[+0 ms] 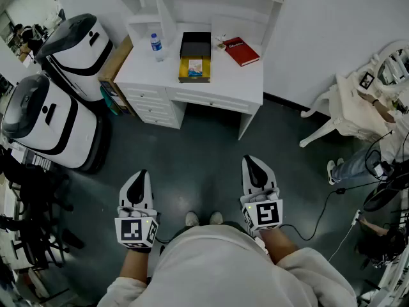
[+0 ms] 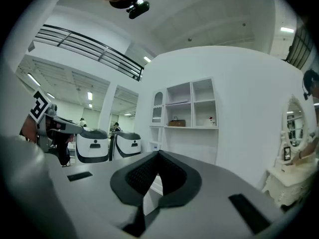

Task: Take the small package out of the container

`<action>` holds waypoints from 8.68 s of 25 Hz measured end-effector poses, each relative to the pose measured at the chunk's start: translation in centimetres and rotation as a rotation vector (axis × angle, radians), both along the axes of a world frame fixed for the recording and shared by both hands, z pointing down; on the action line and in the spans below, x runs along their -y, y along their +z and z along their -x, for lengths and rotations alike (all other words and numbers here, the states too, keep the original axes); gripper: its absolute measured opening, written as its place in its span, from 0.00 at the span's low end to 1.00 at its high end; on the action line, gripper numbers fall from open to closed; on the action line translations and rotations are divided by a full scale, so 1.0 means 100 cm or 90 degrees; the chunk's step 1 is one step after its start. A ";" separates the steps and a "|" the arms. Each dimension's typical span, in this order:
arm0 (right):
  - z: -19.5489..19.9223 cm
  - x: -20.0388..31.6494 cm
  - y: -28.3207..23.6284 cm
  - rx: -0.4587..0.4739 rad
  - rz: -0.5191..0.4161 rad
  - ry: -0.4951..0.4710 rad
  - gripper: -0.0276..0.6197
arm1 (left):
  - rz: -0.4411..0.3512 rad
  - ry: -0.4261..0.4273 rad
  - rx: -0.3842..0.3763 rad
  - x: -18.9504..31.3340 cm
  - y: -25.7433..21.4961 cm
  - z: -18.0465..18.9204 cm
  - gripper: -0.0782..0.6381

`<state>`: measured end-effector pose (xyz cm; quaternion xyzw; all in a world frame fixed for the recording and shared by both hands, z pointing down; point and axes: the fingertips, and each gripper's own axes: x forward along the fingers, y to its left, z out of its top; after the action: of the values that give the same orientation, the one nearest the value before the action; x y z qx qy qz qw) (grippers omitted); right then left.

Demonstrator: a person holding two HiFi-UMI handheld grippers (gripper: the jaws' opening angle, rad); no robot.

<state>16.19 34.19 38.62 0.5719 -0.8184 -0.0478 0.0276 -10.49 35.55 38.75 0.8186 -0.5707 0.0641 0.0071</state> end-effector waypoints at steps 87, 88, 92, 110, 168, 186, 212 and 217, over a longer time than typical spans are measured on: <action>0.103 0.537 0.119 -0.040 0.137 0.039 0.72 | 0.101 -0.056 0.012 0.441 0.053 0.153 0.12; 0.103 0.546 0.126 -0.041 0.147 0.036 0.72 | 0.102 -0.059 0.013 0.447 0.053 0.152 0.12; 0.104 0.582 0.153 -0.039 0.189 0.028 0.72 | 0.111 -0.076 0.018 0.469 0.054 0.151 0.12; 0.111 0.681 0.294 -0.052 0.393 0.057 0.72 | 0.167 -0.149 0.028 0.510 0.078 0.169 0.12; 0.110 0.714 0.347 -0.060 0.520 0.107 0.72 | 0.209 -0.171 0.019 0.526 0.099 0.170 0.12; 0.115 0.705 0.193 -0.040 0.280 0.091 0.71 | 0.149 -0.111 0.009 0.519 0.076 0.161 0.12; 0.109 0.646 0.009 -0.024 -0.004 0.072 0.71 | 0.112 -0.059 0.010 0.515 0.057 0.141 0.12; 0.108 0.638 -0.009 -0.021 -0.031 0.073 0.71 | 0.109 -0.052 0.011 0.514 0.056 0.139 0.12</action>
<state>5.40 -29.59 37.74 0.6174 -0.7825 -0.0754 0.0303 -24.40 -15.84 44.31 0.7904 -0.5963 0.1191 0.0749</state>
